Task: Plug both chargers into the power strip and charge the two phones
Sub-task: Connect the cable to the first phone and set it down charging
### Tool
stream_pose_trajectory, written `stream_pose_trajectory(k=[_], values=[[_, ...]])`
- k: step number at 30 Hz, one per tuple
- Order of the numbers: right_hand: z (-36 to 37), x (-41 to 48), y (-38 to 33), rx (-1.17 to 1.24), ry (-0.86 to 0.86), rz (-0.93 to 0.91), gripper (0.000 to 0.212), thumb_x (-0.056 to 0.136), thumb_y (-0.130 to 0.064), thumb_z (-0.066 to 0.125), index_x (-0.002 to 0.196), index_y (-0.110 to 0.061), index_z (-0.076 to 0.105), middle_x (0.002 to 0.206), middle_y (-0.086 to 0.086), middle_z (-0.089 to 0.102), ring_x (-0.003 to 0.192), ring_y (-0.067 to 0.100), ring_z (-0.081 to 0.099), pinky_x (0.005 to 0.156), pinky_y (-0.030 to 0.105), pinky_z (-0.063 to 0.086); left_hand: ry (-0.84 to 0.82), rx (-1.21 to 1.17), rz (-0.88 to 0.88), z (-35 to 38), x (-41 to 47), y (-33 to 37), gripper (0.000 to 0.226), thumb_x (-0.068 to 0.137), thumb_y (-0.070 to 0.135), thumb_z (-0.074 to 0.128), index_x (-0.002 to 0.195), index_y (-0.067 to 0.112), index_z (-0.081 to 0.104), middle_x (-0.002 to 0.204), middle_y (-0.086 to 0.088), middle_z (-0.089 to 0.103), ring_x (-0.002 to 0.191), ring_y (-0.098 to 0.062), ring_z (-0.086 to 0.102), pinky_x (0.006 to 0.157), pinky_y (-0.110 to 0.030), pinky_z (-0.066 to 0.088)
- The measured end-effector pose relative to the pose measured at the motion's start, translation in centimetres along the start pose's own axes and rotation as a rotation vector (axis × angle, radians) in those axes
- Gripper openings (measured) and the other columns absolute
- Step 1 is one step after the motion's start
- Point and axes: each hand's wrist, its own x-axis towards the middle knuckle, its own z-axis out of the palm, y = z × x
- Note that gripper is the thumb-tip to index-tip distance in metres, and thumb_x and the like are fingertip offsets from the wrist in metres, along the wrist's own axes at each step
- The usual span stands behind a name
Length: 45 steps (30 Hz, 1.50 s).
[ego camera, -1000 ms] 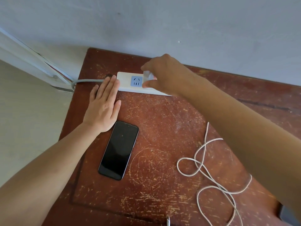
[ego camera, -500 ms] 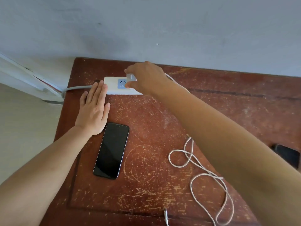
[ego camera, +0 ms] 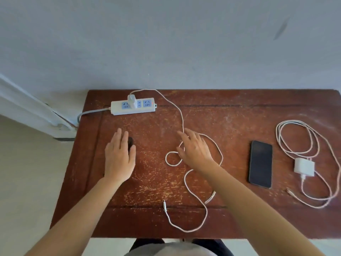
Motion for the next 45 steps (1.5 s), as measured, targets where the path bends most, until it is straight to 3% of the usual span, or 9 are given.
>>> stream_pose_trajectory(k=[6,11,19,22,26,32,36,40,45], values=[[3.4,-8.4,1.0,0.142,-0.010,0.014,0.051,0.094,-0.029,0.063,0.141,-0.011,0.054,0.135,0.010,0.061,0.123,0.031,0.057,0.101,0.043,0.050,-0.161,0.080,0.019,1.8,-9.3,3.0,0.064,0.101,0.047,0.026,0.155,0.014,0.031,0.168,-0.011,0.019,0.154,-0.029,0.019,0.123,-0.052,0.023],[6.5,-11.7,0.2,0.095,-0.129,-0.056,0.054,0.095,-0.052,0.053,0.136,-0.017,0.056,0.128,0.005,0.062,0.117,0.026,0.057,0.099,0.040,0.047,-0.215,0.133,-0.074,3.2,-11.8,2.5,0.064,0.103,0.047,0.036,0.157,0.015,0.025,0.169,-0.010,0.015,0.155,-0.028,0.015,0.124,-0.051,0.022],[8.4,-14.1,-2.6,-0.016,-0.301,-0.004,0.068,0.077,-0.079,0.056,0.107,-0.018,0.064,0.101,0.001,0.070,0.095,0.023,0.066,0.086,0.039,0.049,-0.179,0.133,-0.261,1.7,-6.0,-0.5,0.097,0.093,0.063,0.050,0.159,0.010,0.003,0.169,-0.019,0.003,0.155,-0.035,0.004,0.124,-0.056,0.014],[9.1,-13.5,-4.0,-0.017,-0.361,0.098,0.055,0.081,-0.068,0.066,0.100,-0.016,0.072,0.098,0.001,0.074,0.091,0.024,0.071,0.074,0.035,0.051,-0.167,-0.013,-0.397,1.9,-2.7,-1.5,0.106,0.089,0.064,0.057,0.158,0.010,-0.002,0.169,-0.019,0.004,0.155,-0.036,0.004,0.123,-0.057,0.012],[9.8,-13.0,-6.0,0.166,-0.324,0.253,0.029,0.089,-0.043,0.063,0.103,-0.020,0.076,0.107,0.002,0.076,0.100,0.028,0.071,0.080,0.035,0.055,-0.185,-0.017,-0.412,2.4,-0.4,-2.3,0.106,0.089,0.059,0.062,0.158,0.007,-0.001,0.165,-0.021,0.020,0.149,-0.042,0.019,0.117,-0.062,0.021],[9.4,-11.0,-8.6,0.610,-0.215,0.489,0.023,0.100,-0.041,0.051,0.101,-0.018,0.050,0.094,0.007,0.071,0.086,0.029,0.067,0.074,0.040,0.051,-0.128,-0.096,-0.435,0.9,0.6,-3.5,0.114,0.079,0.049,0.079,0.158,0.010,0.008,0.153,-0.021,0.042,0.139,-0.042,0.040,0.106,-0.058,0.043],[7.8,-9.2,-10.1,0.924,-0.165,0.620,0.032,0.095,-0.051,0.054,0.109,-0.022,0.057,0.089,-0.007,0.065,0.078,0.010,0.061,0.069,0.030,0.049,-0.135,-0.362,-0.577,-0.9,0.7,-3.4,0.120,0.074,0.054,0.081,0.159,0.013,0.008,0.162,-0.015,0.033,0.143,-0.039,0.039,0.109,-0.053,0.042],[5.3,-8.3,-11.9,1.116,-0.161,0.481,0.033,0.087,-0.068,0.057,0.104,-0.042,0.070,0.061,-0.015,0.050,0.053,0.002,0.047,0.051,0.019,0.040,-0.147,-0.710,-0.735,-3.1,0.5,-1.7,0.108,0.073,0.052,0.082,0.155,0.013,0.024,0.153,-0.011,0.044,0.133,-0.035,0.050,0.104,-0.049,0.049],[3.3,-7.4,-13.0,1.156,-0.036,0.308,0.067,0.097,-0.056,0.055,0.106,0.010,0.060,0.047,-0.015,0.029,0.042,0.003,0.023,0.046,0.023,0.021,-0.221,-1.029,-0.727,-5.6,0.1,0.4,0.065,0.071,0.047,0.085,0.121,0.014,0.061,0.114,-0.010,0.071,0.098,-0.025,0.069,0.079,-0.045,0.062]])
